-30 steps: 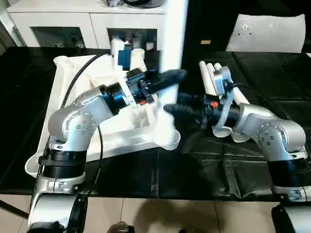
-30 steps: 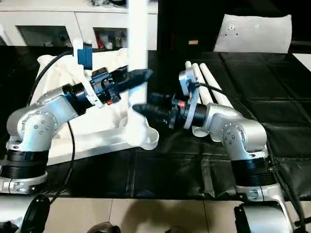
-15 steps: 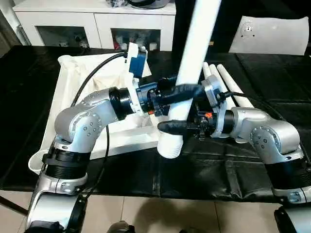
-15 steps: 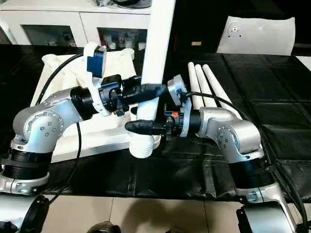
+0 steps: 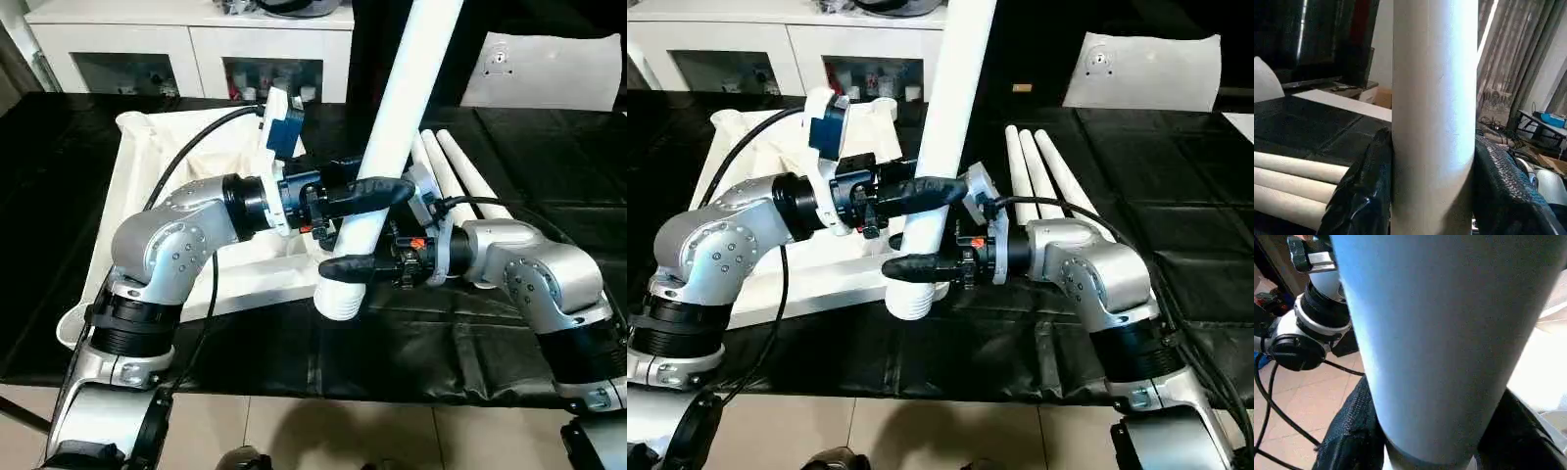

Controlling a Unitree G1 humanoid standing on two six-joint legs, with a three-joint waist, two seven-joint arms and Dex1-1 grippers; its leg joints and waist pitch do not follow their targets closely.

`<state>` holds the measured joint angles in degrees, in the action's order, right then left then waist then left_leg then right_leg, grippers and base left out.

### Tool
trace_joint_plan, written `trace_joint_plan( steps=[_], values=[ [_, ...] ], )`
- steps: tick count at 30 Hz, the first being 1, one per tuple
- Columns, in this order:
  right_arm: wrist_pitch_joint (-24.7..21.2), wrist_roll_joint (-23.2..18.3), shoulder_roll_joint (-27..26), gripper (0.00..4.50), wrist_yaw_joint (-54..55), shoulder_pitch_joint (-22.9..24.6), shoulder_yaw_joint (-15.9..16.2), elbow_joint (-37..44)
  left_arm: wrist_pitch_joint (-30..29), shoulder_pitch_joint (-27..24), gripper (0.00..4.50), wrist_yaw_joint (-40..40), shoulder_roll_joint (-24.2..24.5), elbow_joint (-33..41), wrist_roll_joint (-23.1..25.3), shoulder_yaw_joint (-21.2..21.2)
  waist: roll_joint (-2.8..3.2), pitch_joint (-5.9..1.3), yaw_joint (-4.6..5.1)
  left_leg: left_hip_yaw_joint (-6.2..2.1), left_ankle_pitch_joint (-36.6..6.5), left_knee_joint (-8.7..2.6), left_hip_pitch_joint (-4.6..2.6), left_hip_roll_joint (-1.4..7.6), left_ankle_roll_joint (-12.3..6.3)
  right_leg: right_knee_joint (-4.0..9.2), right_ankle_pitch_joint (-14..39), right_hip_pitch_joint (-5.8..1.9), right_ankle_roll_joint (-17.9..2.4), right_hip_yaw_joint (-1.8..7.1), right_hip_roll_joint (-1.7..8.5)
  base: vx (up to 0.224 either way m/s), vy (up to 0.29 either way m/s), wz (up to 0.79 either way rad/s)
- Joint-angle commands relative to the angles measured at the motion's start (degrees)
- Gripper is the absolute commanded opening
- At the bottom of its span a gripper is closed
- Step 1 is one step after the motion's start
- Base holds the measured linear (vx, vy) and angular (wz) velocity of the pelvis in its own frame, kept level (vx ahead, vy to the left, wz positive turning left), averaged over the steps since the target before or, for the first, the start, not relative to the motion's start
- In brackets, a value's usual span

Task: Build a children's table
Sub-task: Pick table leg

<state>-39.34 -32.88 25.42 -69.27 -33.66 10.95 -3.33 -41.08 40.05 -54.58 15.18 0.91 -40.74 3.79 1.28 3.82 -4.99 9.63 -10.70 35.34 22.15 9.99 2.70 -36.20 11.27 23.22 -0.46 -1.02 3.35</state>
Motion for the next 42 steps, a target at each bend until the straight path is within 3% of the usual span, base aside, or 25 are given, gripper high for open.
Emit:
trace_joint_plan(
  steps=[1, 6, 9, 10, 11, 19, 21, 24, 26, 27, 28, 29, 30, 31, 34, 35, 39, 42],
  values=[
    [-0.3, 0.9, 0.4, 1.91, -0.7, 0.2, 0.8, -0.7, 0.9, 1.7, 1.85, -1.3, 0.0, 1.5, -0.2, 0.5, -1.0, -4.67, -0.01, -0.3, -3.8, -3.44, -0.81, 2.07, -2.21, 3.72, 5.6, -3.34, -13.1, 1.69, 3.52, 0.0, 0.0, 0.0],
    [-0.2, 0.8, 0.1, 1.9, -0.6, 0.3, 0.6, -1.0, 0.3, 1.8, 1.85, 0.0, -0.1, 1.9, -0.1, 0.2, -0.99, -4.68, -0.02, -0.29, -3.9, -3.41, -0.8, 2.05, -2.25, 3.74, 5.6, -3.34, -13.2, 1.68, 3.52, 0.0, 0.0, 0.0],
    [0.4, 1.0, 0.0, 1.9, -0.3, 0.5, 0.5, -1.2, -1.3, 2.0, 1.85, 0.4, -0.4, 2.4, -1.8, -0.7, -0.99, -4.69, 0.0, -0.26, -3.8, -3.39, -0.79, 2.03, -2.19, 3.67, 5.4, -3.36, -13.3, 1.68, 3.51, 0.0, 0.0, 0.0],
    [0.9, 1.4, 0.0, 1.9, -0.3, 0.6, 0.7, -1.4, -3.1, 2.1, 1.85, 0.2, -0.8, 2.9, -4.3, -1.8, -0.71, -4.71, -0.04, -0.3, -3.7, -3.36, -0.83, 2.04, -2.13, 3.61, 5.3, -3.32, -13.4, 1.66, 3.53, 0.0, 0.0, 0.0],
    [1.2, 1.6, 0.0, 1.9, -0.3, 0.6, 0.8, -1.7, -3.5, 2.1, 2.55, 0.0, -0.9, 3.1, -5.1, -2.1, -0.85, -4.72, 0.01, -0.25, -3.8, -3.33, -0.82, 2.0, -2.15, 3.65, 5.0, -3.31, -13.6, 1.64, 3.44, 0.0, 0.0, 0.0],
    [1.1, 1.3, -1.2, 1.9, 2.5, 1.2, -0.8, -1.9, -6.1, 1.3, 2.99, 0.0, -2.3, 6.0, -10.1, -3.9, -0.17, -4.75, -0.03, -0.37, -4.6, -3.33, -0.9, 1.99, -1.84, 3.58, 4.4, -3.36, -14.3, 1.6, 3.4, 0.0, 0.0, 0.0],
    [1.7, 1.0, -1.7, 1.9, 2.9, 1.4, -1.2, -1.9, -6.1, 1.8, 3.23, 1.2, -3.1, 5.8, -11.2, -5.2, -0.4, -4.7, 0.04, -0.34, -5.2, -3.36, -0.87, 1.99, -1.91, 3.76, 4.4, -3.39, -14.5, 1.6, 3.36, 0.0, 0.0, 0.0],
    [2.0, 1.0, -2.5, 1.9, 4.2, 1.7, -1.8, -2.0, -5.8, 2.0, 3.45, 2.2, -4.0, 5.8, -12.2, -6.0, -0.02, -4.67, 0.03, -0.42, -5.8, -3.41, -0.93, 1.98, -1.51, 3.87, 5.6, -3.37, -14.2, 1.56, 3.34, 0.0, 0.0, 0.0],
    [2.5, 1.4, -3.6, 1.9, 6.9, 2.0, -2.6, -1.8, -5.5, 2.2, 3.55, 4.3, -6.3, 5.8, -15.0, -8.0, -0.12, -4.63, 0.1, -0.39, -6.2, -3.46, -0.86, 2.0, -1.03, 3.95, 5.9, -3.37, -14.1, 1.57, 3.35, 0.0, 0.0, 0.0],
    [3.1, 2.0, -4.5, 1.9, 8.9, 2.2, -3.1, -1.8, -6.0, 2.4, 3.71, 6.7, -8.1, 5.4, -17.5, -10.0, 0.02, -4.66, 0.12, -0.4, -6.4, -3.43, -0.81, 1.95, -0.76, 3.98, 6.0, -3.43, -14.1, 1.56, 3.35, 0.0, 0.0, 0.0],
    [3.2, 2.0, -5.3, 1.9, 10.3, 2.4, -3.7, -1.7, -5.7, 2.4, 3.83, 8.5, -9.4, 5.2, -18.8, -11.3, 0.58, -4.67, 0.07, -0.48, -6.6, -3.36, -0.85, 1.92, -0.43, 3.89, 6.0, -3.37, -14.3, 1.53, 3.4, 0.0, 0.0, 0.0],
    [3.1, 1.9, -5.7, 1.9, 11.1, 2.6, -4.1, -1.7, -5.5, 2.4, 3.87, 9.5, -10.1, 5.2, -19.5, -12.1, 0.15, -4.6, 0.15, -0.46, -7.3, -3.46, -0.83, 1.86, -0.26, 4.19, 6.7, -3.42, -14.2, 1.5, 3.28, 0.0, 0.0, 0.0],
    [2.7, 1.5, -6.2, 1.9, 11.8, 2.8, -4.5, -1.3, -5.4, 2.3, 3.87, 10.8, -11.1, 5.0, -21.1, -13.3, 0.12, -4.62, 0.14, -0.47, -7.6, -3.47, -0.88, 1.86, -0.22, 4.18, 7.0, -3.45, -14.0, 1.51, 3.28, 0.0, 0.0, 0.0],
    [2.3, 1.3, -6.4, 1.9, 12.3, 3.0, -4.7, -1.1, -5.4, 2.3, 3.91, 11.8, -11.8, 4.9, -22.1, -14.1, 0.5, -4.58, 0.18, -0.5, -8.1, -3.47, -0.89, 1.8, 0.04, 4.25, 7.4, -3.4, -14.0, 1.5, 3.23, 0.0, 0.0, 0.0],
    [2.9, -0.4, -8.3, 1.9, 13.9, 4.4, -6.2, 0.6, -4.7, 1.7, 4.27, 15.2, -13.8, 4.4, -26.0, -16.9, 0.47, -4.6, 0.1, -0.48, -8.6, -3.54, -0.9, 1.78, 0.21, 4.37, 7.7, -3.46, -14.0, 1.46, 3.13, 0.0, 0.0, 0.0],
    [3.1, -1.1, -8.9, 1.9, 14.4, 5.1, -6.8, 1.1, -4.1, 1.2, 4.3, 16.4, -14.5, 4.5, -26.8, -17.7, 0.2, -4.57, 0.16, -0.54, -8.6, -3.64, -0.83, 1.81, -0.13, 4.29, 7.8, -3.53, -13.7, 1.4, 3.14, 0.0, 0.0, 0.0],
    [5.6, -1.4, -12.1, 1.9, 19.8, 7.6, -9.3, 3.2, -1.7, -0.6, 4.42, 20.9, -14.3, 4.2, -23.9, -21.0, 0.53, -4.47, 0.66, -0.6, -8.5, -3.81, -0.94, 1.84, -0.25, 4.78, 11.0, -3.32, -11.1, 1.36, 3.1, 0.0, 0.0, 0.0],
    [9.2, 2.4, -13.9, 1.9, 27.2, 8.5, -11.0, 2.8, 1.3, -3.3, 4.5, 22.1, -8.9, 2.3, -14.0, -19.1, 0.87, -4.31, 1.04, -0.76, -10.0, -4.1, -1.04, 1.87, 0.66, 5.01, 14.0, -3.01, -9.2, 1.38, 2.98, 0.0, 0.0, 0.0]
  ],
)
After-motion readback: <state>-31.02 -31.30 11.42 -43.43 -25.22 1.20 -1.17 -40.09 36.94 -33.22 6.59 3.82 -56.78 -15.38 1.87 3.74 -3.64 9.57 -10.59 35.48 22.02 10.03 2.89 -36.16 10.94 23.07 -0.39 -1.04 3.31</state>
